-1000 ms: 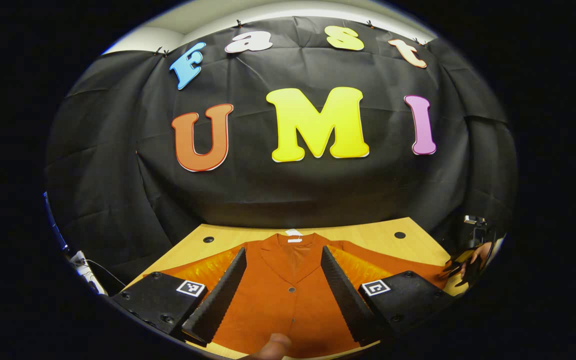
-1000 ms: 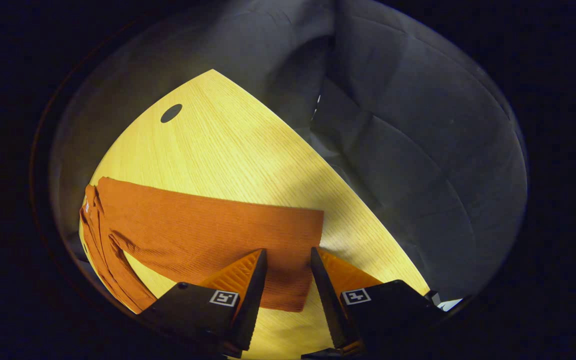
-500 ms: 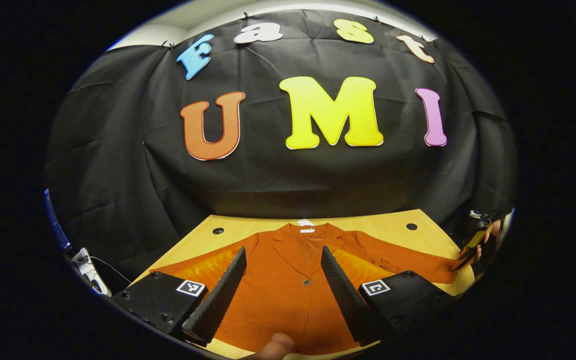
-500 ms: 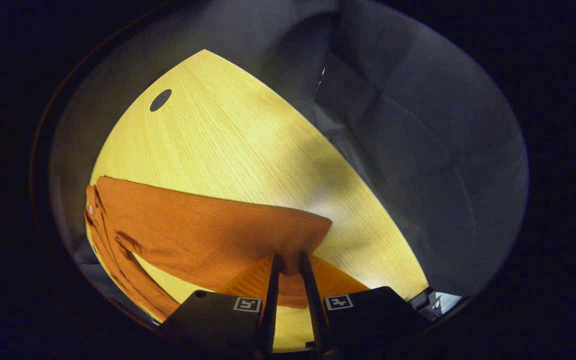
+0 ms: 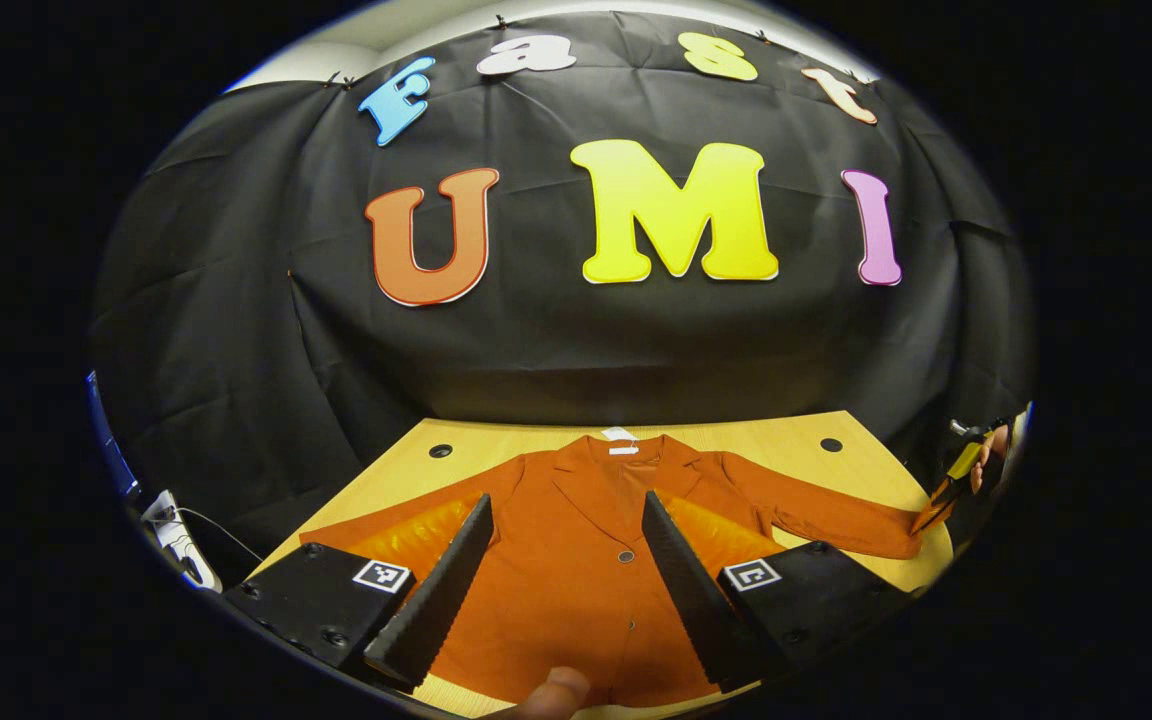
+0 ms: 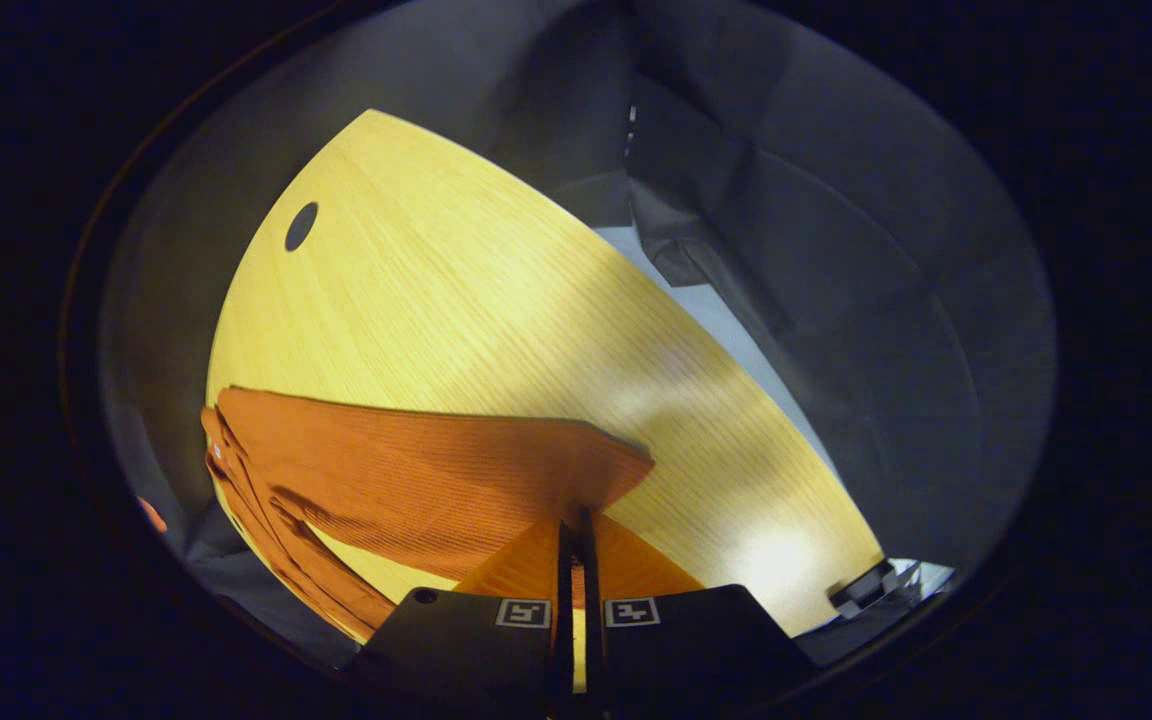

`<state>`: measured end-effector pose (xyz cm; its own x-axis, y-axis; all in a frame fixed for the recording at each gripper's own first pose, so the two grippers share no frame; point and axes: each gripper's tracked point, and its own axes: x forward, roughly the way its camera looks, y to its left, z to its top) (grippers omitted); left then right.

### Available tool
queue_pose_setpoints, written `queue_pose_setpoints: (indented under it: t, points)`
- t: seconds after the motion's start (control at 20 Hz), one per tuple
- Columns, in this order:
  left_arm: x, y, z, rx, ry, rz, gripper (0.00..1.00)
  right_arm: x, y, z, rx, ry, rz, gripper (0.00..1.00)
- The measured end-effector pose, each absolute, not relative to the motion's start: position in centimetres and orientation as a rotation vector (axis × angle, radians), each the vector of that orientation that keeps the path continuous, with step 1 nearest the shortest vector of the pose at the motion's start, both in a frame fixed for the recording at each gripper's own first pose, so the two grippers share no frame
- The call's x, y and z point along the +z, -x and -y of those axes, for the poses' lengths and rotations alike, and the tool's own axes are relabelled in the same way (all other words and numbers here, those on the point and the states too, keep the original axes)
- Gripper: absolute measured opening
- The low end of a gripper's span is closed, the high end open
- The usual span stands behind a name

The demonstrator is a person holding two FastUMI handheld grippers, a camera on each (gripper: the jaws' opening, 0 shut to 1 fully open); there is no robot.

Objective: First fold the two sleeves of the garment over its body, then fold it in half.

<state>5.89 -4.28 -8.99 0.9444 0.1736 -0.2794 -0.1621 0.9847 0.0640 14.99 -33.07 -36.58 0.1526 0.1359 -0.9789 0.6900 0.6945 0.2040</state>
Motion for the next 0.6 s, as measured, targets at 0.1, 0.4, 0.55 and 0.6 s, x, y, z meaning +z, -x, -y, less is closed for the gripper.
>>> queue_pose_setpoints:
  t: [0.1, 0.4, 0.55, 0.6]
  points:
    - [-8.7, -6.1, 4.3, 0.163, -0.04, -0.278, 0.98, -35.9, -14.7, 32.7, -0.443, -0.726, -1.382, 0.05]
    - [-8.0, -6.5, 4.0, 0.126, -0.03, -0.24, 0.98, -30.5, -16.8, 31.2, -0.398, -0.641, -1.286, 0.05]
    - [-7.8, -6.6, 2.9, 0.113, -0.015, -0.227, 0.98, -26.2, -18.7, 28.7, -0.345, -0.598, -1.234, 0.05]
    - [-7.8, -6.5, 2.4, 0.109, -0.014, -0.223, 0.98, -24.9, -19.7, 27.3, -0.318, -0.587, -1.218, 0.05]
